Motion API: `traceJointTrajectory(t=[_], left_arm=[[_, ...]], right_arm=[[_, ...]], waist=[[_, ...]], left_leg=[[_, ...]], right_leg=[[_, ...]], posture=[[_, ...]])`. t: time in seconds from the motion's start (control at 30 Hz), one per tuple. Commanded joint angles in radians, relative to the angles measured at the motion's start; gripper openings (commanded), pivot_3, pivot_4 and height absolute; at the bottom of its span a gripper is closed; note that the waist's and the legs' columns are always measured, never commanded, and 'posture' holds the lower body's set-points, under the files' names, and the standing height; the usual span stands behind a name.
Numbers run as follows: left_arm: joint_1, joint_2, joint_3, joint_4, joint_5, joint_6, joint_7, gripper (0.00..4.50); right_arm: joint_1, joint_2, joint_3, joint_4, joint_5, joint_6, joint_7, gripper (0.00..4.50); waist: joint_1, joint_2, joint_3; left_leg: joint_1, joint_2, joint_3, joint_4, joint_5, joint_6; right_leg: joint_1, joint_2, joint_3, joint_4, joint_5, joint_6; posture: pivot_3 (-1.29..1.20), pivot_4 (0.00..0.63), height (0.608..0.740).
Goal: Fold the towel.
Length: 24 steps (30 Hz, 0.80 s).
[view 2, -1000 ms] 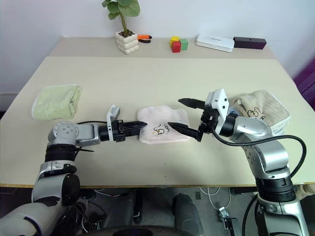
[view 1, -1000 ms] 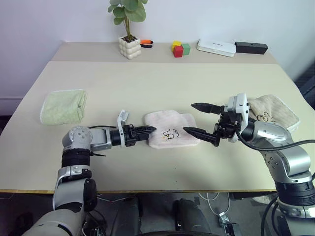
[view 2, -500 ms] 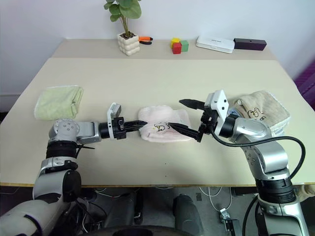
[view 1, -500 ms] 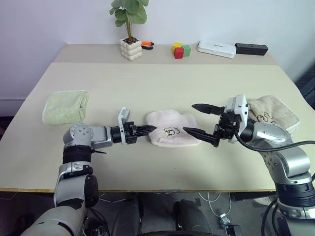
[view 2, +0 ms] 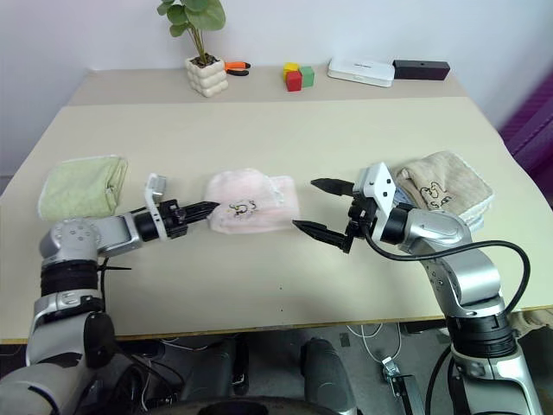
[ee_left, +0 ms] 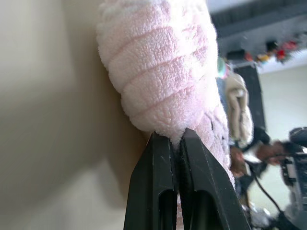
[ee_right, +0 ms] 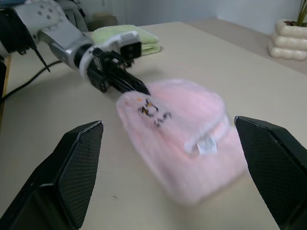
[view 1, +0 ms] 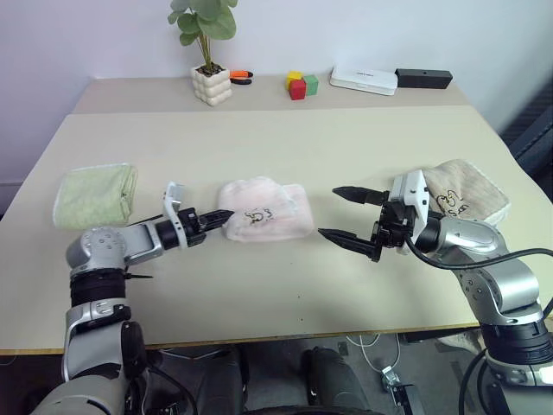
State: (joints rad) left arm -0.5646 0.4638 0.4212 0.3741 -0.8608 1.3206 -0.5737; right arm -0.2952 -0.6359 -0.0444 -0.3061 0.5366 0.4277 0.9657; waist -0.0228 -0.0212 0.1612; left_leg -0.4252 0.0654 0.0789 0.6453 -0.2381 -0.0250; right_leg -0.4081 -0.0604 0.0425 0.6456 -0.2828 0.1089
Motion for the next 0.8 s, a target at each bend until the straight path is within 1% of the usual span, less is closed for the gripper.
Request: traceJointTrajectory(t=[0.03, 0.2, 0.27, 0.33, 0.4, 0.47, 0.57, 0.7, 0.8], left_arm=[[0.045, 0.036, 0.074, -0.073, -0.019, -0.004, 0.028, 0.03], [0.052, 0.025, 0.174, -0.118, -0.044, -0.018, 0.108, 0.03], [0.041, -0.009, 0.238, -0.134, -0.064, -0.059, 0.166, 0.03], [0.04, -0.042, 0.255, -0.177, -0.066, -0.13, 0.177, 0.03], [0.02, -0.073, 0.28, -0.194, -0.086, -0.153, 0.219, 0.03], [0.016, -0.086, 0.265, -0.231, -0.077, -0.209, 0.224, 0.03], [-0.005, -0.11, 0.289, -0.253, -0.116, -0.248, 0.258, 0.03], [-0.027, -0.09, 0.281, -0.262, -0.109, -0.319, 0.27, 0.03], [-0.057, -0.038, 0.271, -0.229, -0.083, -0.371, 0.258, 0.03]], right_arm=[[-0.024, 0.006, 0.001, 0.004, -0.002, -0.03, 0.01, 4.5], [-0.038, 0.011, 0.009, 0.018, -0.004, -0.036, 0.017, 4.5], [-0.039, 0.006, 0.008, 0.018, 0.01, -0.031, 0.034, 4.5], [-0.033, -0.004, 0.008, 0.007, 0.026, -0.028, 0.062, 4.5], [-0.028, -0.007, -0.008, -0.009, 0.067, -0.01, 0.086, 4.5], [-0.037, -0.008, -0.024, -0.01, 0.095, 0.002, 0.092, 4.5], [-0.044, -0.011, -0.015, 0.004, 0.082, -0.004, 0.092, 4.5], [-0.047, 0.0, -0.002, 0.003, 0.077, -0.003, 0.084, 4.5], [-0.05, 0.003, 0.001, 0.006, 0.074, -0.004, 0.082, 4.5]], waist=[[0.003, -0.001, 0.0], [0.01, -0.004, 0.003], [0.011, -0.004, 0.003], [0.012, -0.005, 0.003], [0.013, -0.005, 0.003], [0.011, -0.006, 0.003], [0.011, -0.006, 0.004], [0.01, -0.006, 0.004], [0.01, -0.007, 0.004]], left_leg=[[0.0, 0.0, 0.0, 0.0, 0.0, 0.0], [-0.001, 0.0, 0.0, 0.002, 0.0, 0.0], [-0.001, -0.001, 0.0, 0.002, 0.0, 0.0], [-0.001, -0.001, 0.0, 0.002, 0.0, 0.0], [-0.002, -0.001, 0.001, 0.002, 0.0, 0.0], [-0.002, -0.001, 0.0, 0.002, 0.0, 0.0], [-0.002, -0.001, 0.001, 0.002, 0.0, 0.0], [-0.001, -0.001, 0.001, 0.002, 0.0, 0.0], [-0.002, -0.001, 0.001, 0.002, 0.0, 0.0]], right_leg=[[0.0, 0.0, 0.0, 0.0, 0.0, 0.0], [0.0, -0.001, 0.0, 0.0, -0.001, -0.002], [0.0, -0.002, 0.0, 0.0, -0.001, -0.002], [0.0, -0.002, 0.0, 0.0, -0.001, -0.002], [0.001, -0.002, 0.0, -0.001, -0.001, -0.001], [0.001, -0.002, 0.0, 0.0, 0.0, 0.0], [0.001, -0.002, 0.0, 0.0, 0.0, 0.0], [0.001, -0.001, 0.0, -0.001, 0.0, 0.0], [0.001, -0.001, 0.0, 0.0, 0.001, 0.001]], posture=[[0.0, 0.15, 0.735], [0.0, 0.15, 0.735], [0.0, 0.15, 0.735], [0.0, 0.15, 0.735], [0.0, 0.15, 0.735], [0.0, 0.15, 0.735], [0.0, 0.15, 0.735], [0.0, 0.15, 0.735], [0.0, 0.15, 0.735]])
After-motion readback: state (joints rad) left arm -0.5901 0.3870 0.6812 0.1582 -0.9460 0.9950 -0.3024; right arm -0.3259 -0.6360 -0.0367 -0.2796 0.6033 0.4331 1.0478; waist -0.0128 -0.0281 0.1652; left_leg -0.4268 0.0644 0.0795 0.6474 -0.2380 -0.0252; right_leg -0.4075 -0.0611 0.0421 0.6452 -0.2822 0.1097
